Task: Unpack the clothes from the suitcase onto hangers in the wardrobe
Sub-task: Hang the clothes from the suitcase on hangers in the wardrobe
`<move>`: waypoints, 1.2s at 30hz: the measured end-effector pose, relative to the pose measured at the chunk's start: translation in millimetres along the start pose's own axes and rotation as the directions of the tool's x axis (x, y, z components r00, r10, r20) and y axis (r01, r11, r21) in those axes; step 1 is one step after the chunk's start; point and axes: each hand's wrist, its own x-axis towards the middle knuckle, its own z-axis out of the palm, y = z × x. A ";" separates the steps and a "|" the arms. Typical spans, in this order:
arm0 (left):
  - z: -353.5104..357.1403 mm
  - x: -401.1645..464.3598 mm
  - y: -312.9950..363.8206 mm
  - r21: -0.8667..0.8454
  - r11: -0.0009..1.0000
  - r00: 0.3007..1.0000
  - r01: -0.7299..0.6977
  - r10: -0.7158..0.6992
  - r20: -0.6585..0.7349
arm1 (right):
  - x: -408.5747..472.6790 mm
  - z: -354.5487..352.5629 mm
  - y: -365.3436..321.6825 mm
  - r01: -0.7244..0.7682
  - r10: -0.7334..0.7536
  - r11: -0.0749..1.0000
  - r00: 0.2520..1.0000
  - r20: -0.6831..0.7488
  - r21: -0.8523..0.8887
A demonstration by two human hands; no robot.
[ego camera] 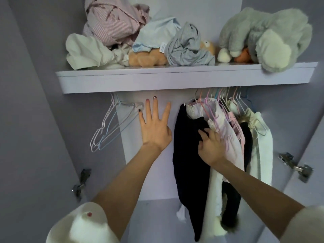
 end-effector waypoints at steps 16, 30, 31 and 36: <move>25.5 -369.1 2.1 -0.099 0.777 0.691 0.622 -0.483 0.538 | -288.5 95.2 -19.9 0.104 -0.302 0.940 0.695 0.652 0.325; 3.5 -709.2 -77.1 0.145 0.179 0.067 0.973 -0.822 0.566 | -549.3 192.6 -134.6 0.382 -0.416 0.846 0.038 0.908 0.372; 2.3 -724.4 -92.3 0.143 0.159 0.052 0.977 -0.825 0.562 | -564.0 203.5 -150.1 0.375 -0.421 0.844 0.022 0.907 0.383; 6.5 -785.5 -174.4 0.136 0.127 0.022 0.983 -0.807 0.591 | -621.4 261.5 -238.5 0.318 -0.399 0.864 -0.043 0.916 0.391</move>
